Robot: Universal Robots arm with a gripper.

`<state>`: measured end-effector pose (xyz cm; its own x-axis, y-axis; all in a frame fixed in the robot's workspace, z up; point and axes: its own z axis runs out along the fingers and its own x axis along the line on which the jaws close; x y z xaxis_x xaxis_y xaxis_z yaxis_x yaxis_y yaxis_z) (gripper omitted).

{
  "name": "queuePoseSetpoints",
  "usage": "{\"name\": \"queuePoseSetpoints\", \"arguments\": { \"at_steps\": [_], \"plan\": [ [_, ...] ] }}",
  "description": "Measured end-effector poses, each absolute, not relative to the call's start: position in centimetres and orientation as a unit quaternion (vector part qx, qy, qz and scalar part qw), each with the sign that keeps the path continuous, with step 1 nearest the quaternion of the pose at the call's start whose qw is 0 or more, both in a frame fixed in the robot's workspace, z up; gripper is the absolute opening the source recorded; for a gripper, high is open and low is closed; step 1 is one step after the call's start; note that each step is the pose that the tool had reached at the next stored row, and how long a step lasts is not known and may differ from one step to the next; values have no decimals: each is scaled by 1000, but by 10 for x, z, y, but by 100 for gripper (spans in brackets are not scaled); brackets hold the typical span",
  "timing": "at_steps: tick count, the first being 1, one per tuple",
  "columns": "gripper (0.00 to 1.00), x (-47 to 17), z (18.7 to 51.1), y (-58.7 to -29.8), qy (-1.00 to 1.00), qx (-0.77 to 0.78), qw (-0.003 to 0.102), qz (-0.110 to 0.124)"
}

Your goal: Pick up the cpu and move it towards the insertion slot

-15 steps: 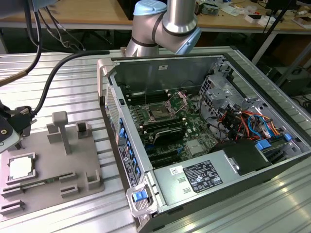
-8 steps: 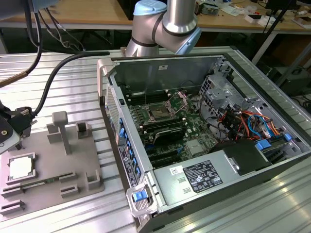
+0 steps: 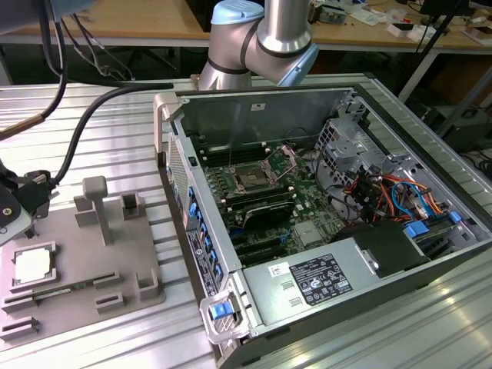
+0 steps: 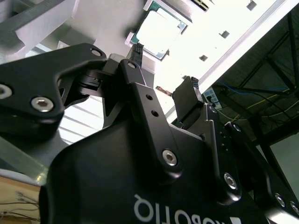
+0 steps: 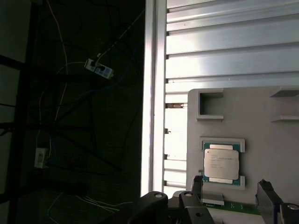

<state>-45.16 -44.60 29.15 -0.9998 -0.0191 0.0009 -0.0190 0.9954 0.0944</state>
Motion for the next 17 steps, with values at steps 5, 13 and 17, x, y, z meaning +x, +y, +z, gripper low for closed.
{"name": "queuePoseSetpoints", "arguments": {
  "at_steps": [5,13,17],
  "plan": [
    [55,-452,290,-447,-999,10,1,-47],
    [55,-452,284,-448,-999,10,1,-47],
    [55,-452,282,-448,-999,9,1,-46]
  ]
}}
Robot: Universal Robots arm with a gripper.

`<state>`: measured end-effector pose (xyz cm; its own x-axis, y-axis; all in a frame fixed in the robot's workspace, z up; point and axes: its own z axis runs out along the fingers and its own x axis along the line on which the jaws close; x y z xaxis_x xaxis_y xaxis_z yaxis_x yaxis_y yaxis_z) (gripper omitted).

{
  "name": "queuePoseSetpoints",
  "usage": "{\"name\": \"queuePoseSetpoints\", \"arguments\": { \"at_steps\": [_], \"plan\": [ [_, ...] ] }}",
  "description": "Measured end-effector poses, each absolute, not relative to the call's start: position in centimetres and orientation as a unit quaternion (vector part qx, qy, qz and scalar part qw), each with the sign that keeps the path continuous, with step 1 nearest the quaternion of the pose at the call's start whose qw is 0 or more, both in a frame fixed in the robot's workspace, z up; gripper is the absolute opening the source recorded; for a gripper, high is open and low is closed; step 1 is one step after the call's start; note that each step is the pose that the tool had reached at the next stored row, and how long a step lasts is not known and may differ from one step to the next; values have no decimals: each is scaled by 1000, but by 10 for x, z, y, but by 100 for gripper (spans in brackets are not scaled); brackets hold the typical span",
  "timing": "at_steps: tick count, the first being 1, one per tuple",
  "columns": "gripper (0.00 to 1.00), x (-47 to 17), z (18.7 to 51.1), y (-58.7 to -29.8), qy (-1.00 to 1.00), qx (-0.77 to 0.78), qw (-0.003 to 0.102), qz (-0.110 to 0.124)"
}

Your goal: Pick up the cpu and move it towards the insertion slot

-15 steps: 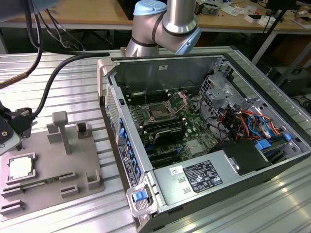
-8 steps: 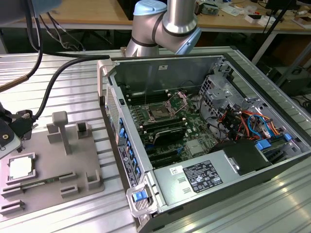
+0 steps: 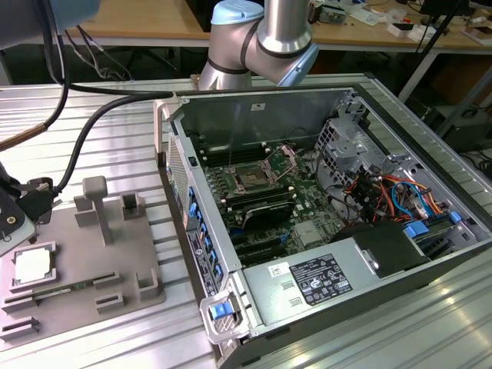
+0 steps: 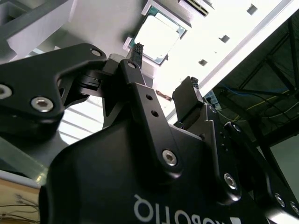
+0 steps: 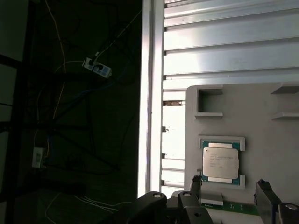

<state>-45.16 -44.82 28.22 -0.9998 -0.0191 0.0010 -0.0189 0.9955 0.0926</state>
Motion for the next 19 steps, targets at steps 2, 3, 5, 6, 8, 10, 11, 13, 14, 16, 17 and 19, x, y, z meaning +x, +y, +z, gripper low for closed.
{"name": "queuePoseSetpoints", "arguments": {
  "at_steps": [2,3,5,6,8,10,11,13,14,16,17,19],
  "plan": [
    [55,-452,282,-448,-999,10,1,-46],
    [55,-452,281,-448,-999,10,1,-46],
    [55,-452,281,-448,-999,10,1,-46],
    [55,-452,281,-448,-999,10,1,-46],
    [55,-452,281,-448,-999,10,1,-46],
    [55,-452,281,-448,-999,10,1,-46],
    [55,-452,281,-448,-999,10,1,-46],
    [55,-452,281,-448,-999,10,1,-46],
    [55,-452,280,-448,-999,10,1,-46],
    [55,-452,280,-448,-999,10,1,-46],
    [55,-452,279,-448,-999,10,1,-46],
    [55,-452,278,-448,-999,10,1,-45]
  ]
}}
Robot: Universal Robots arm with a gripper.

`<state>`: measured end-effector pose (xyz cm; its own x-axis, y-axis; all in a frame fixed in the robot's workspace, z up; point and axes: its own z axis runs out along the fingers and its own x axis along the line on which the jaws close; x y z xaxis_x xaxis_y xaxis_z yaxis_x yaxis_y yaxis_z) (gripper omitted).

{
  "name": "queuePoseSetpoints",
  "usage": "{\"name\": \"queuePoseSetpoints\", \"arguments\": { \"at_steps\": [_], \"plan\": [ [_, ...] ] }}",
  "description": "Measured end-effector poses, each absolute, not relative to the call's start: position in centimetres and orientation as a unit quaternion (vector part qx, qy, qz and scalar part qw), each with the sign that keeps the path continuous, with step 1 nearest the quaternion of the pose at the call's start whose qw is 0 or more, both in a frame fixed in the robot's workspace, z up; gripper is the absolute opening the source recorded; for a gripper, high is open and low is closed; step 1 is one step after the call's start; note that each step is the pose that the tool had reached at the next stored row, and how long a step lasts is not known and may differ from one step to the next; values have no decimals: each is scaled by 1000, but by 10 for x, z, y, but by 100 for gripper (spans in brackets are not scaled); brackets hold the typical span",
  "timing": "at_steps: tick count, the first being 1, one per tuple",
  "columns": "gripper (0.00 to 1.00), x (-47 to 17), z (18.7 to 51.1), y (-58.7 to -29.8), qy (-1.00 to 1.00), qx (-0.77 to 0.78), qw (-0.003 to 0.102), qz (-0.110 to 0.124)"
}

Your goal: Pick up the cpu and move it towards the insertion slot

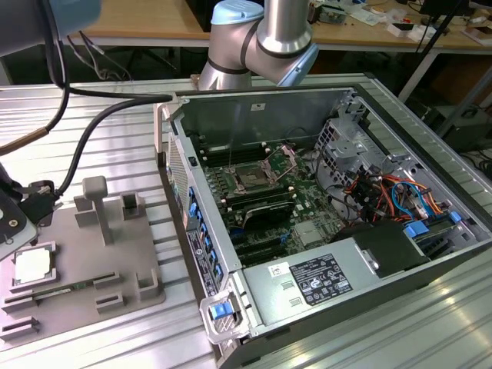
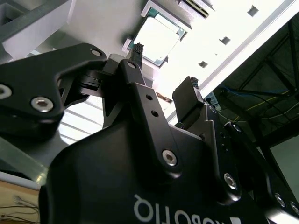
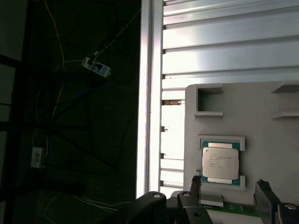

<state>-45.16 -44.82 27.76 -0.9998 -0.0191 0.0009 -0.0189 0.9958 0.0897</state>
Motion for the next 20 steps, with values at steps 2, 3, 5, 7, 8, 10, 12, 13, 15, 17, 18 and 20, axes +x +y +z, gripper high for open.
{"name": "queuePoseSetpoints", "arguments": {
  "at_steps": [2,3,5,7,8,10,12,13,15,17,18,20],
  "plan": [
    [55,-452,273,-448,-999,9,1,-40],
    [55,-452,271,-448,-999,10,1,-37],
    [55,-452,260,-448,-1000,4,1,-21],
    [55,-452,260,-448,-1000,4,1,-21],
    [55,-452,260,-448,-1000,4,1,-21],
    [55,-452,260,-448,-1000,4,1,-21],
    [55,-452,260,-448,-1000,4,1,-21],
    [55,-452,260,-448,-1000,4,1,-21],
    [55,-452,260,-448,-1000,4,1,-21],
    [55,-452,260,-448,-1000,4,1,-21],
    [55,-452,260,-448,-1000,4,1,-21],
    [55,-452,260,-448,-1000,4,1,-21]
  ]
}}
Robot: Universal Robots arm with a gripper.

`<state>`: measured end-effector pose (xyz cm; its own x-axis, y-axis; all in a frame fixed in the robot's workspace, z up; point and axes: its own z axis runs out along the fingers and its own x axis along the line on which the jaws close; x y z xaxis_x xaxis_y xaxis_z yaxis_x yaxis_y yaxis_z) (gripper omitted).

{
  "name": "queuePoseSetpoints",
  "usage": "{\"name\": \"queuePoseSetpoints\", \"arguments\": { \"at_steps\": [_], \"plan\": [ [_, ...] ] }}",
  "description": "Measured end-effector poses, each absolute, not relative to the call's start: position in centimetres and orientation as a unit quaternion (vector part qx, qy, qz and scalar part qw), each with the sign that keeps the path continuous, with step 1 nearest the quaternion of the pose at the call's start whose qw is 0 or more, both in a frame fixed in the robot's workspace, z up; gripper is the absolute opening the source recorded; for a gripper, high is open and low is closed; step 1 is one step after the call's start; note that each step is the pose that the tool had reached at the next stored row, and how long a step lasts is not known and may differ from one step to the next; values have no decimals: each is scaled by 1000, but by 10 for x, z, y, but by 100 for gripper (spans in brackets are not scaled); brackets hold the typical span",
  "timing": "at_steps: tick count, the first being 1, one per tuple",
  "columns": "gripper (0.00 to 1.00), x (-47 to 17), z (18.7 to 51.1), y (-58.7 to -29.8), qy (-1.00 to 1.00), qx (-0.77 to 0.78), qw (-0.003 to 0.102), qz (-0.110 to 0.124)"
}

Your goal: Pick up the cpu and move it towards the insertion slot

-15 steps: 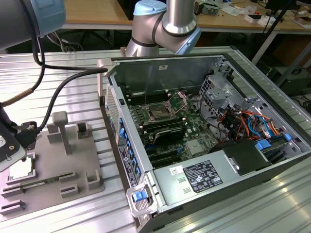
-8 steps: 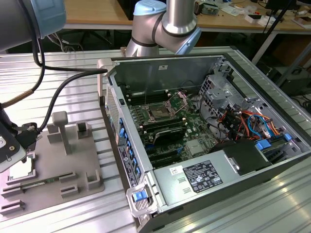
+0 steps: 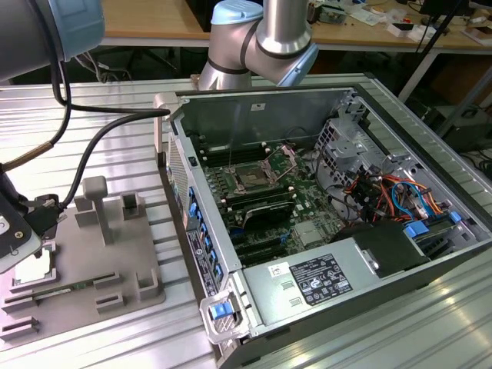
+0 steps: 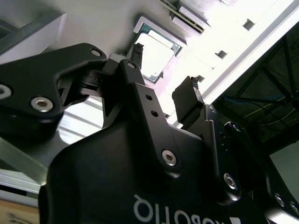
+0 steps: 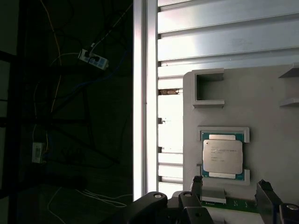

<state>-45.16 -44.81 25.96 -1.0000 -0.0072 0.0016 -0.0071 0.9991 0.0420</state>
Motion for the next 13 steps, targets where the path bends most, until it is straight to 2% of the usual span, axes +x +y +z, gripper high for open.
{"name": "queuePoseSetpoints", "arguments": {
  "at_steps": [13],
  "plan": [
    [55,-452,253,-447,-1000,4,1,-15]
  ]
}}
